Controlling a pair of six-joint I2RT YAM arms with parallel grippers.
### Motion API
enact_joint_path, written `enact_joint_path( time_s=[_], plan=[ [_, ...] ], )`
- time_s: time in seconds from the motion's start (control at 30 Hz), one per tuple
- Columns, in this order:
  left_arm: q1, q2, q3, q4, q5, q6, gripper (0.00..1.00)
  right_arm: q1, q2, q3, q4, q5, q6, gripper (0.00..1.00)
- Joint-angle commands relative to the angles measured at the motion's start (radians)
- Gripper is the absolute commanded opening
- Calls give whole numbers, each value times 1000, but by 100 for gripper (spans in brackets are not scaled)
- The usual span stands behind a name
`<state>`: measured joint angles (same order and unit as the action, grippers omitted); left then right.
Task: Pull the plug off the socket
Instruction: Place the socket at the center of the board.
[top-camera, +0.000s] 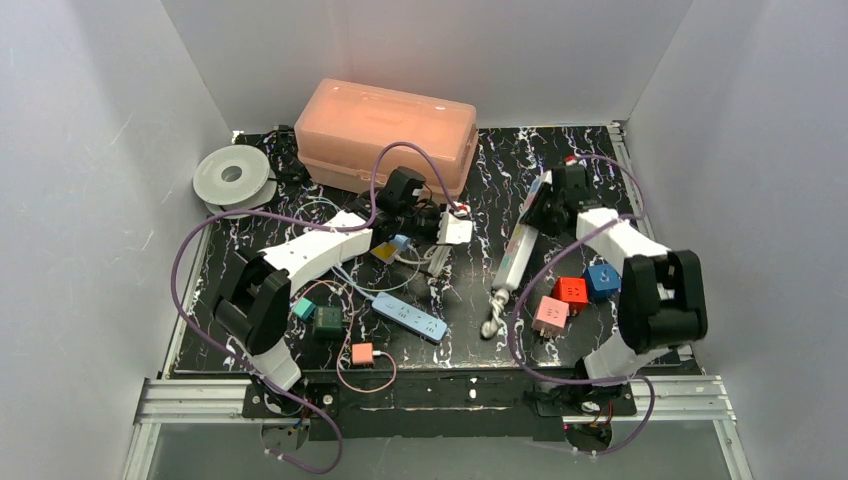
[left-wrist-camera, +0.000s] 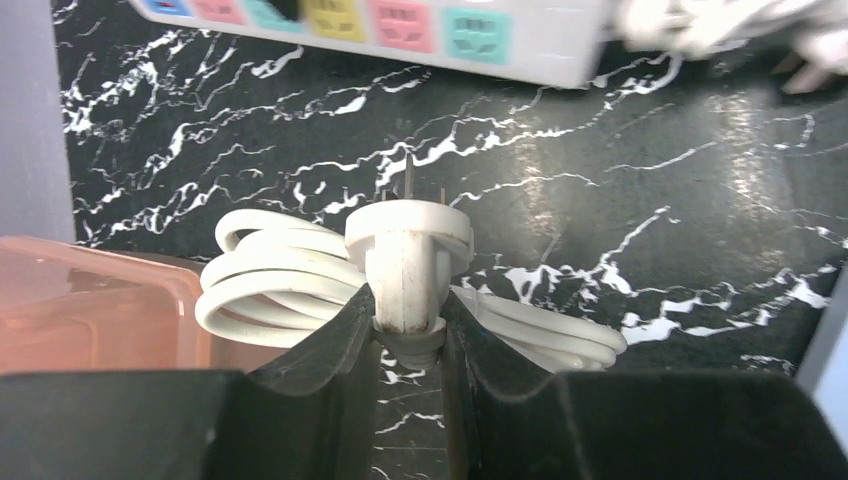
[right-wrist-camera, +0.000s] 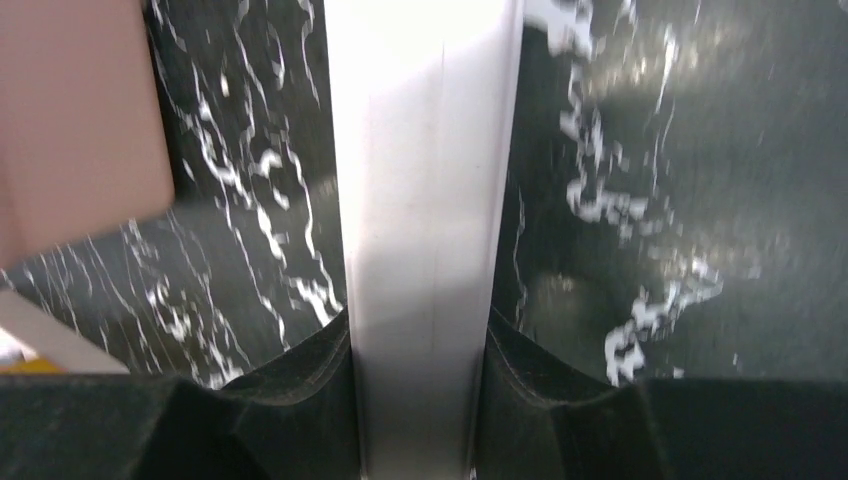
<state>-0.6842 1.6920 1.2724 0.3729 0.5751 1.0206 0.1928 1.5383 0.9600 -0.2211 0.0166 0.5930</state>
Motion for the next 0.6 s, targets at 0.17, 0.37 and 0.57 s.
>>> enact_joint_path(
  time_s=[0.17, 0.37, 0.57],
  plan=[
    [-59, -111, -86, -88, 34, -39, 0, -71, 226, 368, -166, 71, -34, 24],
    [-95, -84, -94, -108, 29, -10, 0, -91, 190, 383, -178, 7, -33, 69],
    [-120, -11, -53, -135, 19, 39, 0, -92, 59, 319, -158, -60, -31, 79]
  ],
)
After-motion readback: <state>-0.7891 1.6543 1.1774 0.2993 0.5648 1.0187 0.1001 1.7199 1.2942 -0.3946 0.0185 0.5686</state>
